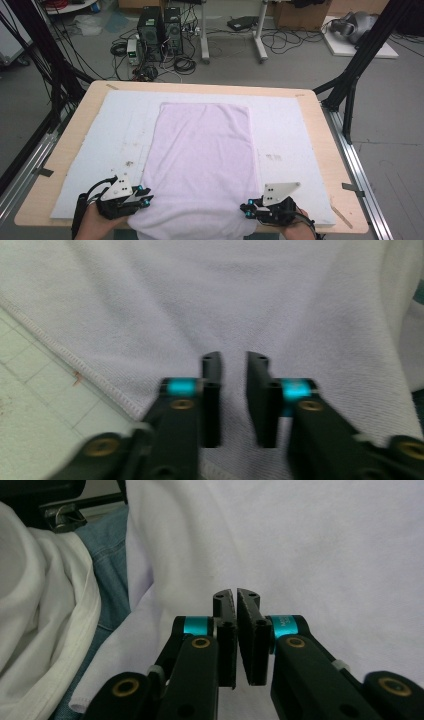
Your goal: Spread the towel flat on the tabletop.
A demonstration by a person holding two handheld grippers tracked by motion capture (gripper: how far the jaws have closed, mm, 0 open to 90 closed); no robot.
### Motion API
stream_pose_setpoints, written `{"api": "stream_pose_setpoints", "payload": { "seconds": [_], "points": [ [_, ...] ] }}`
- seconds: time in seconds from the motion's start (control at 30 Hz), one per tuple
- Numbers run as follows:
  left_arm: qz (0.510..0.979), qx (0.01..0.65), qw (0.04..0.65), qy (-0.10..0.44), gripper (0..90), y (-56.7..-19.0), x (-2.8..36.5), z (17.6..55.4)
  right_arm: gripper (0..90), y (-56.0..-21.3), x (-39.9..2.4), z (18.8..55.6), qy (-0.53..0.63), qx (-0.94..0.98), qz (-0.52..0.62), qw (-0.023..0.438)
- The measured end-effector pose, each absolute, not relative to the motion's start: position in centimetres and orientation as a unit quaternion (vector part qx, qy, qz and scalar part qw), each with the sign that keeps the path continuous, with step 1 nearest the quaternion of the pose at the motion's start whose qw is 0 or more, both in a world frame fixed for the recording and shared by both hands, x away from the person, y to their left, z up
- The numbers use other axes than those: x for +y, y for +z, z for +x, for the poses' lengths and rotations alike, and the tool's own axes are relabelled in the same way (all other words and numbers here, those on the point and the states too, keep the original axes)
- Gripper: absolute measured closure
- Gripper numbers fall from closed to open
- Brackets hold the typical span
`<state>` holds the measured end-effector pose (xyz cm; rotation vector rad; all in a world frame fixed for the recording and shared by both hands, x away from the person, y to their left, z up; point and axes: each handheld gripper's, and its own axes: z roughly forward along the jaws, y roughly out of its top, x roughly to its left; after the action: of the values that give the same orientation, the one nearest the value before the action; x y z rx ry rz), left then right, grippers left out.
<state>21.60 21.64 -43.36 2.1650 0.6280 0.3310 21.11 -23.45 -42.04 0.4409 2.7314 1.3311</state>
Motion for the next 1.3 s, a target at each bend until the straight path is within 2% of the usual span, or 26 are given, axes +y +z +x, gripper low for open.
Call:
{"api": "stream_pose_setpoints", "payload": {
  "seconds": [0.1, 0.2, 0.23, 0.3, 0.33, 0.37, 0.43, 0.57, 0.7, 0.77, 0.83, 0.87, 0.93, 1.03, 1.13, 1.23, 1.3],
  "points": [
    [0.866, 0.247, 0.417, 0.122, 54.9, -43.6, 21.7, 21.7, 72.8, -42.0, -23.4, 22.0, 0.429, 0.889, 0.158, 0.036],
    [0.877, 0.243, 0.398, 0.118, 54.0, -44.5, 21.5, 21.8, 65.0, -43.1, -22.4, 22.5, 0.412, 0.898, 0.154, 0.026],
    [0.873, 0.241, 0.407, 0.121, 56.4, -44.7, 21.5, 21.6, 64.6, -43.6, -22.0, 22.5, 0.410, 0.899, 0.151, 0.024],
    [0.871, 0.236, 0.412, 0.123, 76.3, -44.7, 21.8, 21.6, 66.8, -44.4, -21.3, 22.4, 0.393, 0.908, 0.142, 0.023],
    [0.871, 0.235, 0.411, 0.128, 83.4, -44.7, 21.9, 21.6, 71.0, -44.6, -21.3, 22.2, 0.401, 0.905, 0.141, 0.032],
    [0.871, 0.236, 0.411, 0.130, 86.5, -44.7, 22.0, 21.5, 73.5, -44.6, -21.4, 22.2, 0.403, 0.903, 0.143, 0.029],
    [0.869, 0.236, 0.410, 0.142, 87.7, -44.7, 22.1, 21.2, 86.4, -44.6, -21.6, 22.0, 0.404, 0.903, 0.146, 0.033],
    [0.865, 0.240, 0.414, 0.151, 88.1, -44.6, 22.4, 20.5, 88.2, -44.6, -21.9, 21.6, 0.408, 0.902, 0.138, 0.029],
    [0.862, 0.239, 0.423, 0.145, 88.2, -44.3, 22.8, 19.4, 88.2, -44.2, -22.3, 20.8, 0.427, 0.896, 0.123, 0.006],
    [0.860, 0.238, 0.431, 0.133, 87.0, -44.1, 23.1, 19.1, 87.4, -43.9, -22.5, 20.6, 0.437, 0.892, 0.119, 0.005],
    [0.857, 0.242, 0.435, 0.130, 76.9, -43.8, 23.3, 19.4, 77.7, -43.4, -22.8, 20.8, 0.453, 0.882, 0.129, 0.008],
    [0.855, 0.248, 0.435, 0.133, 70.6, -43.7, 23.3, 19.8, 76.1, -43.2, -22.9, 21.2, 0.453, 0.880, 0.144, 0.022],
    [0.852, 0.258, 0.433, 0.138, 64.4, -43.7, 23.2, 20.8, 73.9, -43.1, -23.0, 22.3, 0.446, 0.880, 0.163, 0.035],
    [0.857, 0.263, 0.420, 0.137, 62.0, -44.4, 22.7, 22.0, 73.0, -43.6, -22.9, 23.8, 0.423, 0.885, 0.186, 0.048],
    [0.859, 0.259, 0.420, 0.133, 70.5, -44.9, 22.5, 22.3, 73.4, -44.3, -22.8, 24.3, 0.414, 0.889, 0.190, 0.048],
    [0.859, 0.255, 0.424, 0.129, 85.0, -45.0, 22.6, 22.2, 78.2, -44.7, -22.8, 24.2, 0.408, 0.893, 0.186, 0.046],
    [0.860, 0.255, 0.424, 0.127, 87.1, -44.9, 22.8, 22.1, 81.1, -44.8, -22.9, 24.1, 0.410, 0.894, 0.178, 0.043]
  ]
}}
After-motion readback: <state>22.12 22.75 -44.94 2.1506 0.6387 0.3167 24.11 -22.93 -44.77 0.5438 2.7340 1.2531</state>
